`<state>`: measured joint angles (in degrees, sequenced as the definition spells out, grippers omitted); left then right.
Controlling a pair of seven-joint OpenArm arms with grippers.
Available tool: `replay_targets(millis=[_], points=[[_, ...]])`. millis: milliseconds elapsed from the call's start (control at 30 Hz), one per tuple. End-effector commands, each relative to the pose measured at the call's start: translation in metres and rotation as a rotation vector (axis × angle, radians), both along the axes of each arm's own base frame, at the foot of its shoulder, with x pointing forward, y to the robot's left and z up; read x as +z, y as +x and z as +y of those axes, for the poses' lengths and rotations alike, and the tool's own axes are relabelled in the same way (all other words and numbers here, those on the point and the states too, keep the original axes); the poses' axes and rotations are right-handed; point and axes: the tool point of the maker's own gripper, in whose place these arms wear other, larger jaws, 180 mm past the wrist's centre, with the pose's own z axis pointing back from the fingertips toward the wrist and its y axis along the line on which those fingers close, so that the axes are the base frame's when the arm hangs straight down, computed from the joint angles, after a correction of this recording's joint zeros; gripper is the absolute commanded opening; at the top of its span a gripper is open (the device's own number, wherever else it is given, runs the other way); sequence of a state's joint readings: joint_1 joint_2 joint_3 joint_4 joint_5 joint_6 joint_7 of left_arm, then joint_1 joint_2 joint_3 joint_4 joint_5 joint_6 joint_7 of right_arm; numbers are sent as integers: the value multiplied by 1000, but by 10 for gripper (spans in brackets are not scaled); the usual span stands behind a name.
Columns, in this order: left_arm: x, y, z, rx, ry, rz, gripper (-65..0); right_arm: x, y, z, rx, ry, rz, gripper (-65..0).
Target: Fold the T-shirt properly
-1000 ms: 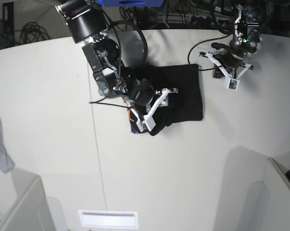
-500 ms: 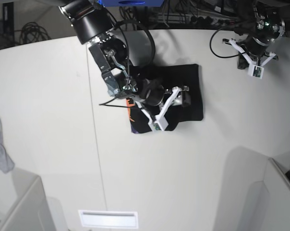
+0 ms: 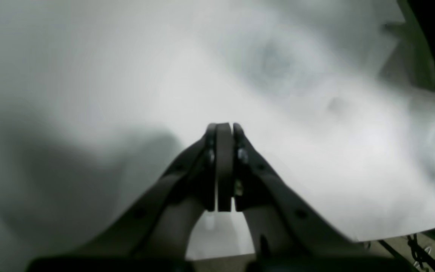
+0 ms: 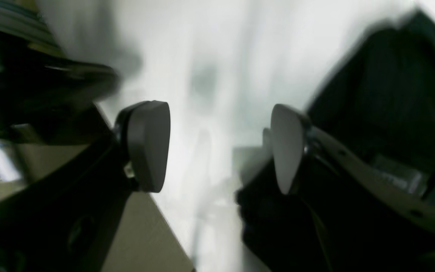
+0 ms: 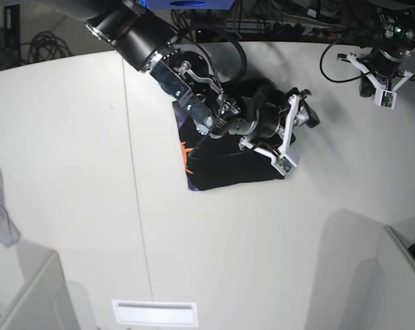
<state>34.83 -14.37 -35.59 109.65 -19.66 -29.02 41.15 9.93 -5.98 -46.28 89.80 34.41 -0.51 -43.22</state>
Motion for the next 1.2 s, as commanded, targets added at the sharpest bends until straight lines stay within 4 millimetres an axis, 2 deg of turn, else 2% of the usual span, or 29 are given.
replay_targets(millis=[0, 100, 200, 233, 267, 367, 467, 533, 633, 733, 800, 933, 1033, 1167], points=[[9, 5, 0, -16, 9, -31, -650, 31, 8, 7, 0, 78, -65, -254], [7, 4, -3, -5, -4, -35, -650, 42, 13, -10, -9, 75, -107, -254], [6, 4, -5, -10, -9, -33, -650, 39, 28, -41, -85, 67, -111, -279], [6, 4, -7, -13, -11, -32, -650, 37, 33, -52, -120, 66, -105, -315], [4, 2, -10, -27, -16, -25, -650, 33, 38, -68, -162, 59, -99, -380], [0, -2, -25, -101, -44, -8, -650, 27, 47, -112, -277, 48, -91, -650], [-2, -9, -33, -179, -52, 4, -650, 23, 43, -149, -361, 29, -86, -650], [6, -3, -34, -182, -64, -67, -650, 22, 38, -171, -409, 14, -98, -650], [6, 0, -40, -217, -65, -148, -650, 17, 37, -204, -490, 6, -156, -650], [-3, 0, -51, -282, -47, -188, -650, 15, 31, -231, -546, 19, -250, -650], [-13, -9, -61, -322, -62, -203, -650, 16, 26, -249, -586, 38, -319, -650], [-20, -17, -80, -345, -170, -325, -650, 6, 14, -284, -670, 60, -418, -650], [-10, -25, -89, -306, -257, -465, -650, -10, -5, -306, -687, 26, -478, -650], [2, -44, -99, -261, -316, -540, -650, -31, -51, -312, -606, -75, -537, -650]])
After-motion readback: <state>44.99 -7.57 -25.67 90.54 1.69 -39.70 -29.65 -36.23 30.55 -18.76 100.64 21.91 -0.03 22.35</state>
